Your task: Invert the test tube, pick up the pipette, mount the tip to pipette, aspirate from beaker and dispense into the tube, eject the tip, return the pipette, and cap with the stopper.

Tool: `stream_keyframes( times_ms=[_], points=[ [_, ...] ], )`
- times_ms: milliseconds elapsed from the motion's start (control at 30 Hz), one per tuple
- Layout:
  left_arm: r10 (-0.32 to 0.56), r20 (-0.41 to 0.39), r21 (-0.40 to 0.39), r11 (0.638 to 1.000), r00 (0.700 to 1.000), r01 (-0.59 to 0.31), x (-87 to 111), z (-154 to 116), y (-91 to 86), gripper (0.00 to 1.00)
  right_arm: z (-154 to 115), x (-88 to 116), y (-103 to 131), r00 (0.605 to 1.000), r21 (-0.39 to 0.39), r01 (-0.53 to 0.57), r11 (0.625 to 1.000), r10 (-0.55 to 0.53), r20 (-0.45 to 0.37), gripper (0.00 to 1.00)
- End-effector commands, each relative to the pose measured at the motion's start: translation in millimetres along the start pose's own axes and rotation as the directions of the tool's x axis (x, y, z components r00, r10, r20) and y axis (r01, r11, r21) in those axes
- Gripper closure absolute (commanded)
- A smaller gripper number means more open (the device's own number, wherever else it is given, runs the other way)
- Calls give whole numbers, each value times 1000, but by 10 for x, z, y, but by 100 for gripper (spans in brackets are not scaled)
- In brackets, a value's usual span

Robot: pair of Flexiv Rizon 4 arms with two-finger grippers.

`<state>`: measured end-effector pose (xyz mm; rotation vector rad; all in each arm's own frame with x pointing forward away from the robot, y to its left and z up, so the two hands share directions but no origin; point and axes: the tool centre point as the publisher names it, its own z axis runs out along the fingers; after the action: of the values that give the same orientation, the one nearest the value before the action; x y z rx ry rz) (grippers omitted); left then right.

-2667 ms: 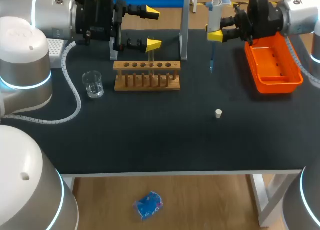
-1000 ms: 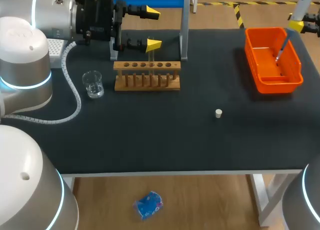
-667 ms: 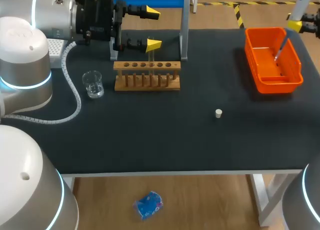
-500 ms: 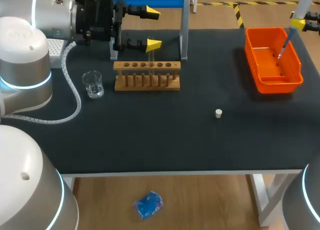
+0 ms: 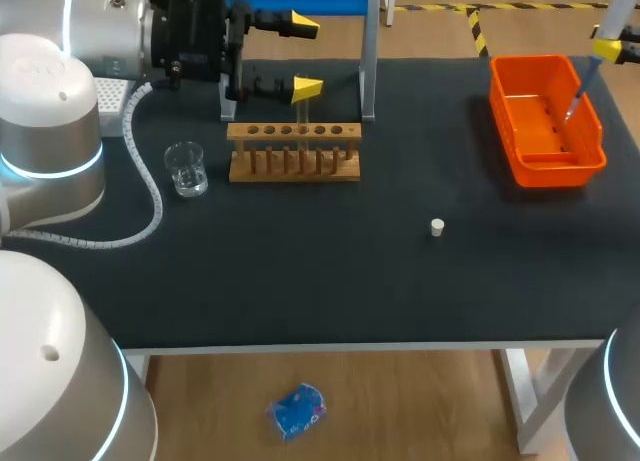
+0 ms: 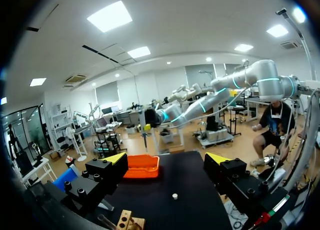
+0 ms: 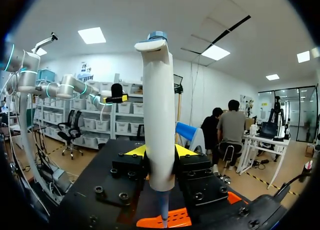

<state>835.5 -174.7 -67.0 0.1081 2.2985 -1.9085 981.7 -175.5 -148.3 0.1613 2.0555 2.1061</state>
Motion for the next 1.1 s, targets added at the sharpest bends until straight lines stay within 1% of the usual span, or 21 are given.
stream_keyframes(
  times_ms=[33,100,200,267,333,367,500,567,633,1100],
  points=[
    [-19,-4,-3,1000,1000,19,-80,139,18,0,-12,-11,-1,1000,0,0,1000,0,-5,100],
    [-8,-19,6,1000,1000,8,-162,248,7,0,-12,-11,-1,1000,0,0,1000,0,-5,100],
    [-13,-43,-10,1000,999,13,-378,503,-26,0,-12,-11,-1,1000,0,0,1000,0,-5,100],
    [-4,-66,-1,1000,998,4,-490,651,-62,0,-12,-11,-1,1000,0,0,1000,0,-5,100],
    [-17,-74,-22,1000,997,15,-634,817,-91,0,-12,-11,-1,1000,0,0,1000,0,-5,100],
    [-11,-83,-13,1000,997,10,-715,931,-131,0,-12,-11,-1,1000,0,0,1000,0,-5,100],
    [-60,-63,-36,998,996,58,-931,1243,-174,0,-12,-11,-1,1000,0,0,1000,0,-5,100],
    [-82,-45,-30,996,996,81,-1024,1425,-192,0,-12,-11,-1,1000,0,0,1000,0,-5,100],
    [-95,-73,-15,995,993,94,-1074,1619,-191,0,-12,-11,-1,1000,0,0,1000,0,-5,100],
    [-95,-73,-15,995,993,94,-1074,1619,-191,0,-12,-11,-1,1000,0,0,1000,0,-5,100]
  ],
)
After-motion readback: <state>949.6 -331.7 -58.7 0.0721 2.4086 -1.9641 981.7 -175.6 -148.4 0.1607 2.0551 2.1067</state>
